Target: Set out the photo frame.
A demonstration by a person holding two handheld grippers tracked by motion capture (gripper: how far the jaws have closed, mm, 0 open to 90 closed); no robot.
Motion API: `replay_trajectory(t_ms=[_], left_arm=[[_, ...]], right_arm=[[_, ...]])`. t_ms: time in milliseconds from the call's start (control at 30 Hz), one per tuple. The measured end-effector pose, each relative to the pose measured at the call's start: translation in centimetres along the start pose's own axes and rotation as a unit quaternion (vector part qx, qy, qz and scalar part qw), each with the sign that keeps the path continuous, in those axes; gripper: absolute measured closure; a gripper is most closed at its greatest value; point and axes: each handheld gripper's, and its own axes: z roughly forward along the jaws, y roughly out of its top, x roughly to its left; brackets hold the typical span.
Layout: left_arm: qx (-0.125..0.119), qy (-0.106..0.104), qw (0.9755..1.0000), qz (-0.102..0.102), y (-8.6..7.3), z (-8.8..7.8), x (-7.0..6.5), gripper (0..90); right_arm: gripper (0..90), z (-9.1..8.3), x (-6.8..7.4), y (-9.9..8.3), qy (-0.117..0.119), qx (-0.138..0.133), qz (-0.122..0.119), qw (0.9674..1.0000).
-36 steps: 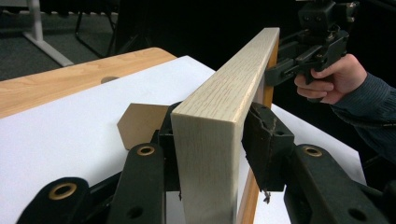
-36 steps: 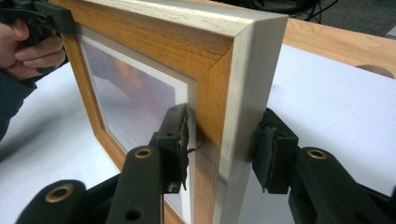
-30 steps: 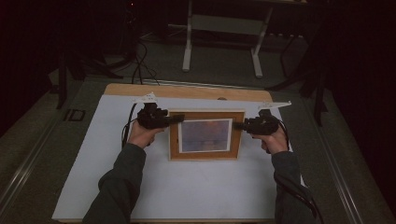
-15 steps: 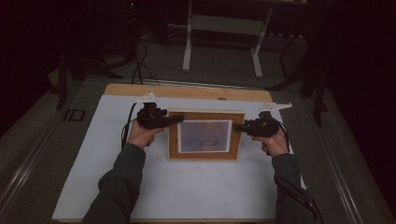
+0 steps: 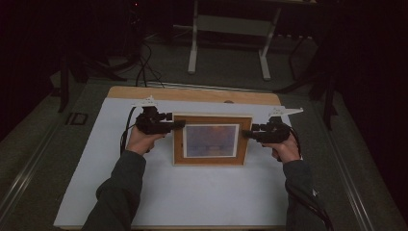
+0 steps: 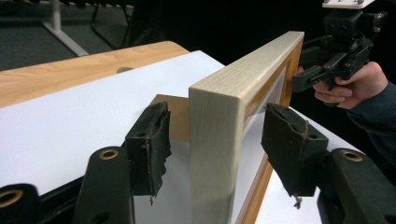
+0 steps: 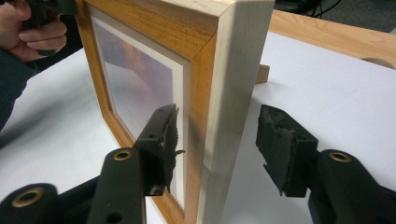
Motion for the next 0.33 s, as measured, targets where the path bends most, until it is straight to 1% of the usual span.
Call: replay_trajectory(t_ms=[33,67,200,233,267,300,333], left_arm=[[-0.004,0.011,0.9999,0.002,-0.1,-0.3,-0.1,41.2],[-0.009,0.016,0.9998,0.002,-0.2,-0.6,-0.2,40.7],[-0.022,0.027,0.9994,0.000,-0.9,-2.0,-0.4,39.3],[-0.022,0.027,0.9994,0.000,-0.9,-2.0,-0.4,39.3],[-0.027,0.035,0.9990,-0.001,-1.3,-2.7,-0.6,39.3],[-0.026,0.049,0.9985,0.002,-2.0,-3.8,-0.8,39.0],[-0.026,0.049,0.9985,0.002,-2.0,-3.8,-0.8,38.9]], right_arm=[[46.4,-0.1,0.0,0.0,0.000,-0.001,-0.001,1.0000],[45.8,-0.2,0.0,0.0,-0.001,-0.002,0.000,1.0000],[43.9,-0.6,0.1,-0.1,-0.002,-0.004,0.001,1.0000],[43.9,-0.6,0.1,-0.1,-0.002,-0.004,0.001,1.0000],[42.1,-0.9,0.2,-0.4,-0.006,-0.007,0.003,1.0000],[41.1,-1.1,0.3,-0.7,-0.012,-0.008,0.003,0.9999],[41.1,-1.1,0.3,-0.7,-0.012,-0.008,0.003,0.9999]])
